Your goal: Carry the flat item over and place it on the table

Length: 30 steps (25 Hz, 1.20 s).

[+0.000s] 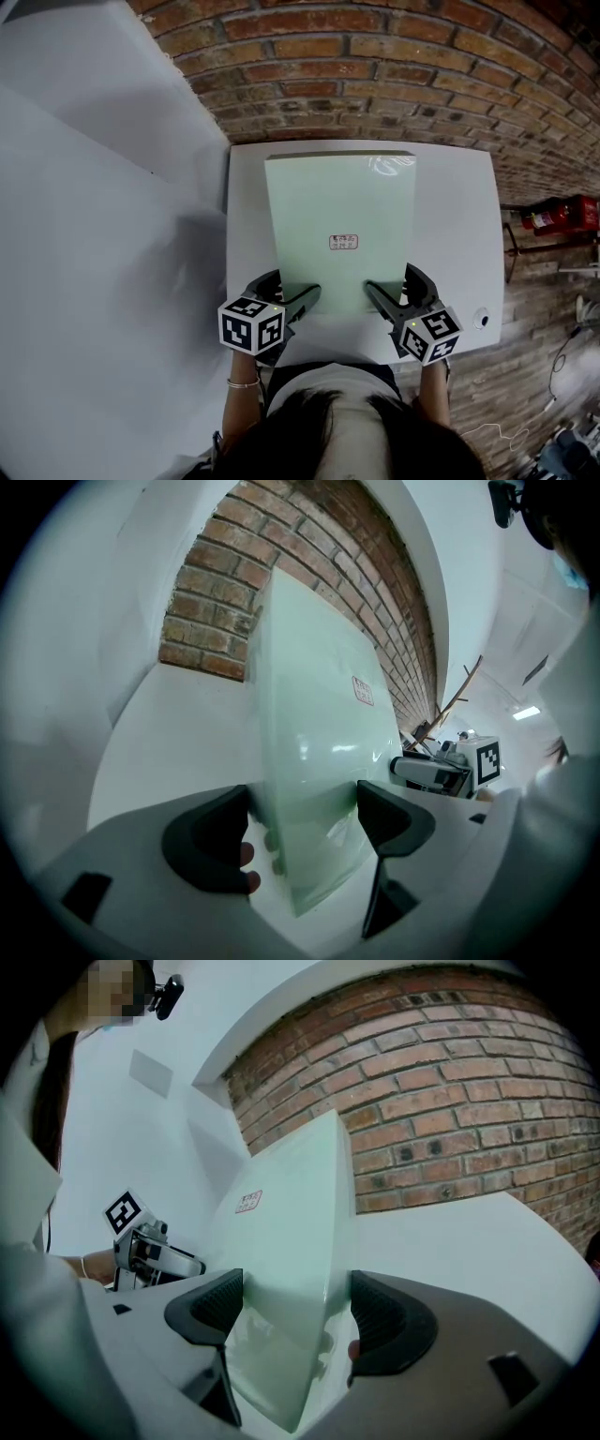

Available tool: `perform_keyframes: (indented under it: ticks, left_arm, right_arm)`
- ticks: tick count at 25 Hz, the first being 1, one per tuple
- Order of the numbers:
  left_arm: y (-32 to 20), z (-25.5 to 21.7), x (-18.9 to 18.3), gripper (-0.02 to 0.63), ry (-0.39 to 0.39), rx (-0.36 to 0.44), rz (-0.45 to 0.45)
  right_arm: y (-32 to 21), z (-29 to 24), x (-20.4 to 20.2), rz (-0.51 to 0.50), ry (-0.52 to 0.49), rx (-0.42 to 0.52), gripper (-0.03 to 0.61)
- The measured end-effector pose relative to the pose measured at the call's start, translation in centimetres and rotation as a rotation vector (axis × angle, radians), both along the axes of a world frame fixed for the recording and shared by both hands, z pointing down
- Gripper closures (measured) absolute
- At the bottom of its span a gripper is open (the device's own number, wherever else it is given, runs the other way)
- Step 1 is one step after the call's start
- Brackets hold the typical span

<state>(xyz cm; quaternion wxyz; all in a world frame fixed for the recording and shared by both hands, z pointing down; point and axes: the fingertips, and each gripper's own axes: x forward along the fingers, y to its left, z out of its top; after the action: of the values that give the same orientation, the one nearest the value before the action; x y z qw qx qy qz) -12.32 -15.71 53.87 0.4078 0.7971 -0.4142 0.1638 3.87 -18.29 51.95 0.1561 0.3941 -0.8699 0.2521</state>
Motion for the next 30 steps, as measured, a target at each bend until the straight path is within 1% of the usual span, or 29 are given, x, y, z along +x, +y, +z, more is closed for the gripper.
perform_keyframes:
  ticks: [8, 30]
  left_arm:
    - [-0.7, 1.2, 0.0, 0.249, -0.009, -0.035, 0.003]
    - [-0.7, 4.3, 0.3, 0.249, 0.015, -0.142, -0.012]
  right_arm:
    - [-0.6, 1.5, 0.0, 0.007, -0.007, -0.045, 0.218]
    - [-1.1, 4.4, 0.2, 0.013, -0.004, -0.140, 0.219]
